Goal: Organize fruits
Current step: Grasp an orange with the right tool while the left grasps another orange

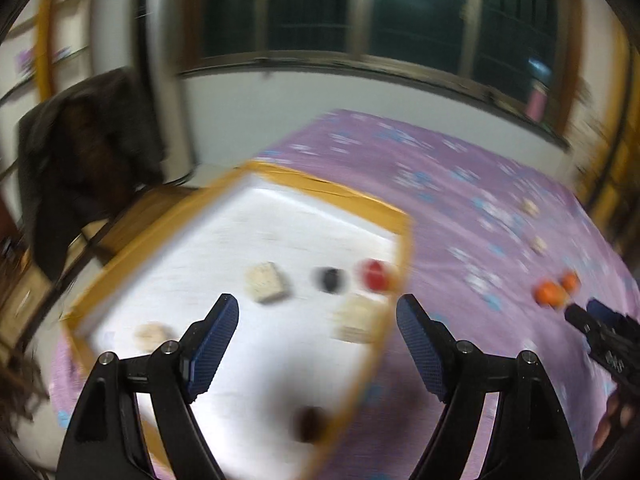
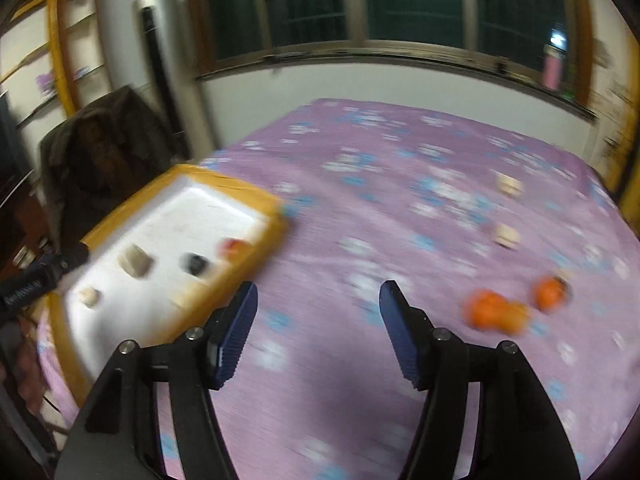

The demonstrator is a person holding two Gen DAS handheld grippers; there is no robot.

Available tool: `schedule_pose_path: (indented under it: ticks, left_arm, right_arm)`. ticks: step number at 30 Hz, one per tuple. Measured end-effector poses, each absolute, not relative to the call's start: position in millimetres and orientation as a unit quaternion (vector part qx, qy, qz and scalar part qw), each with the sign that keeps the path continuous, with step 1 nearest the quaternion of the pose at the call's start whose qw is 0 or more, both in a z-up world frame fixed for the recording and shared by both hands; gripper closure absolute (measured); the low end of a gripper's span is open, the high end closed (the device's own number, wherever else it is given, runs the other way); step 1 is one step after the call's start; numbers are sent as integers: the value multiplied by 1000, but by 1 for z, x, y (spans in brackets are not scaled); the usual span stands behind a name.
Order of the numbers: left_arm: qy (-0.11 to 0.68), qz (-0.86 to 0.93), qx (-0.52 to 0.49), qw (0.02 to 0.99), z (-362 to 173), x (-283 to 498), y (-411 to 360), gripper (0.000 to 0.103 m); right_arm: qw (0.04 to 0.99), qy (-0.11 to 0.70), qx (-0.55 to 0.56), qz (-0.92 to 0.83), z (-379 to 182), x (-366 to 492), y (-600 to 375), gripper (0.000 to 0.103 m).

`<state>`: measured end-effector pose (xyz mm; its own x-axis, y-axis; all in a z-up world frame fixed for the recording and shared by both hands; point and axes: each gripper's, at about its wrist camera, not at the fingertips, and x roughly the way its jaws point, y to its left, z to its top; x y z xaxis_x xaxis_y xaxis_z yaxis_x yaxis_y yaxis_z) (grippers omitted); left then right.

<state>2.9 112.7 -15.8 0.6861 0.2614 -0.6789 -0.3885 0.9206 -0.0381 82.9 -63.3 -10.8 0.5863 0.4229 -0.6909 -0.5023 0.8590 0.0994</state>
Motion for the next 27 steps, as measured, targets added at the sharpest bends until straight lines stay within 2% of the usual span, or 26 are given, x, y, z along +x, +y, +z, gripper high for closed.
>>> schedule_pose_path:
  ticks: [5, 9, 18, 21, 27]
  left_arm:
    - [381, 108, -43, 917, -30, 39, 53, 22]
    - [396, 76, -16, 915, -39, 60, 22, 22]
    - [408, 43, 5, 912, -50, 92, -9, 22]
    - [409, 29, 10, 912, -54, 107, -21, 22]
    - [409, -10, 15, 912, -61, 143, -61, 22]
  right_arm:
    - [897, 403, -44, 177, -35, 102, -150, 39]
    - [887, 436, -46, 145, -58, 124, -186, 47]
    - [877, 443, -87, 168, -74, 169, -165, 55]
    - [875, 442, -90, 175, -77, 178, -159, 70]
    - [884, 428, -73, 175, -68, 163, -173, 70]
